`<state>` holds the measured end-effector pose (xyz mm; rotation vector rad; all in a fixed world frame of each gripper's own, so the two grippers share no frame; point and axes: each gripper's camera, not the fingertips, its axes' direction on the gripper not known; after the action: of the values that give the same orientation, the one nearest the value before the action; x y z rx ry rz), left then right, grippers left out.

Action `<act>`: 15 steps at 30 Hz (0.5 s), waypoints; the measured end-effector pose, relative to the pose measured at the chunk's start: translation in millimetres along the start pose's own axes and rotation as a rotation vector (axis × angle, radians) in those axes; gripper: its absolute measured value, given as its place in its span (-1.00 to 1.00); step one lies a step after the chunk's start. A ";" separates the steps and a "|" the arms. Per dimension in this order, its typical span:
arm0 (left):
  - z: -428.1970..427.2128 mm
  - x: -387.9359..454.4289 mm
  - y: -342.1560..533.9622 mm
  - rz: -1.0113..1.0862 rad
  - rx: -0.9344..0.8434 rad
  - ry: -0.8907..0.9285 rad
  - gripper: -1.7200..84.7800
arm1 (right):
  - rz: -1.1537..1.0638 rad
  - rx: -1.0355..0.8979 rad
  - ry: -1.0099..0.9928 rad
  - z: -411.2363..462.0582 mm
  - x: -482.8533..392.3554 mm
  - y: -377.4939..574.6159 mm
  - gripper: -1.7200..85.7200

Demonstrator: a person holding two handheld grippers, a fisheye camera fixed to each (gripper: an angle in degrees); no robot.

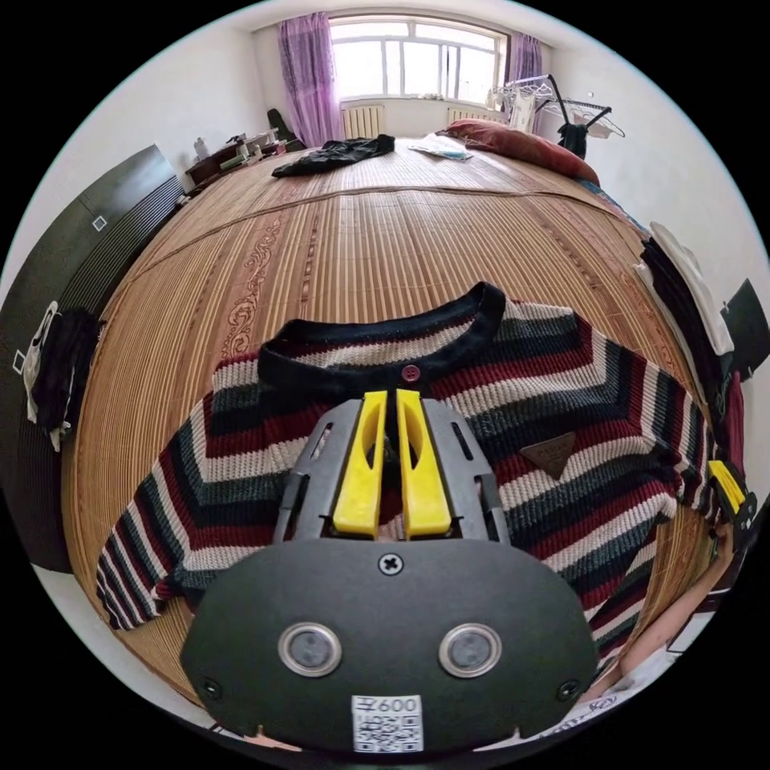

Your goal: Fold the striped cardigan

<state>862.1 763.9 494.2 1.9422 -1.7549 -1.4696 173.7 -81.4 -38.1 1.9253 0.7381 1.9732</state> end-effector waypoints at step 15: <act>8.8 23.4 8.3 0.025 0.058 -0.174 -0.92 | 0.001 -0.001 -0.002 -1.3 0.3 -1.4 -0.98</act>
<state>846.4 746.3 482.3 1.8616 -1.9057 -1.6414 172.2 -80.4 -38.7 1.9270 0.7355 1.9719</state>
